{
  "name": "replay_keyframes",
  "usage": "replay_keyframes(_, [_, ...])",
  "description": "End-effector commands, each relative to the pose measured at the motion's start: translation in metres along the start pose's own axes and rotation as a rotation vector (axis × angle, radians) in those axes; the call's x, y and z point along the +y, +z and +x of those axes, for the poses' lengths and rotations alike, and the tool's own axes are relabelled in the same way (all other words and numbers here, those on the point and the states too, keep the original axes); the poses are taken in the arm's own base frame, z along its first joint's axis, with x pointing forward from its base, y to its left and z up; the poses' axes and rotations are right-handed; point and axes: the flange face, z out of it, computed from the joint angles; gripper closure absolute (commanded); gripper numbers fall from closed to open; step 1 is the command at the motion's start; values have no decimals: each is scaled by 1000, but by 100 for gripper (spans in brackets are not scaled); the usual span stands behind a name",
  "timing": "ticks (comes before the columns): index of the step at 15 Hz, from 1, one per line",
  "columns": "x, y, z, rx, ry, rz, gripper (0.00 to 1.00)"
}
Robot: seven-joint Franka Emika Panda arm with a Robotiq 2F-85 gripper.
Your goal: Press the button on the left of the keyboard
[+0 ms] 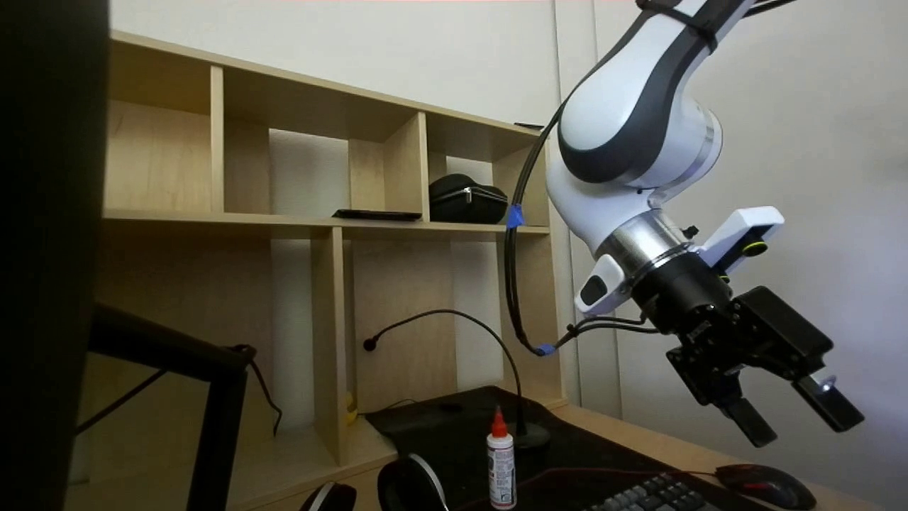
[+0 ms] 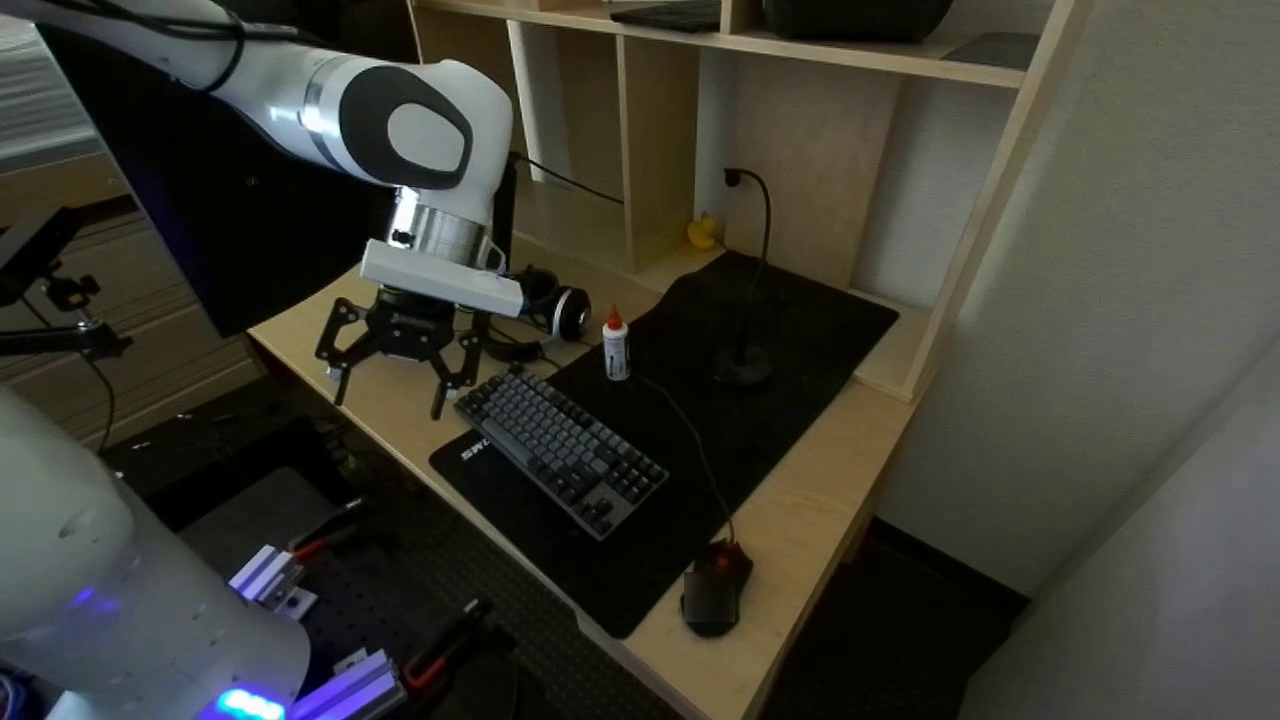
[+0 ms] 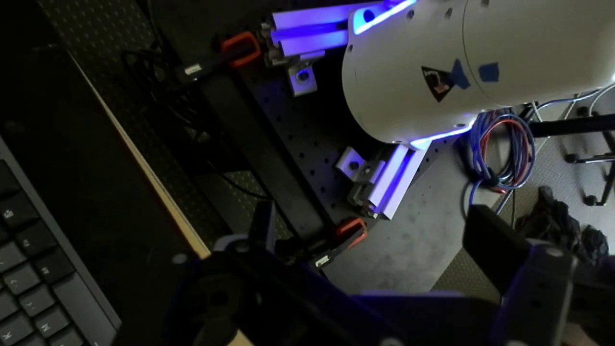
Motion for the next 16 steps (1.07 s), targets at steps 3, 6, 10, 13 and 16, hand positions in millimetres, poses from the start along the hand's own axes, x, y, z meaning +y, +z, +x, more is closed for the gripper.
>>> replay_keyframes(3, [2, 18, 14, -1, -57, -10, 0])
replay_keyframes(6, [2, 24, 34, 73, -211, -87, 0])
replay_keyframes(10, [-3, 31, 54, 258, -332, -78, 0])
replay_keyframes(13, [-6, 27, 53, 248, -332, -68, 0])
replay_keyframes(16, [-7, 28, 54, 245, -370, -65, 0])
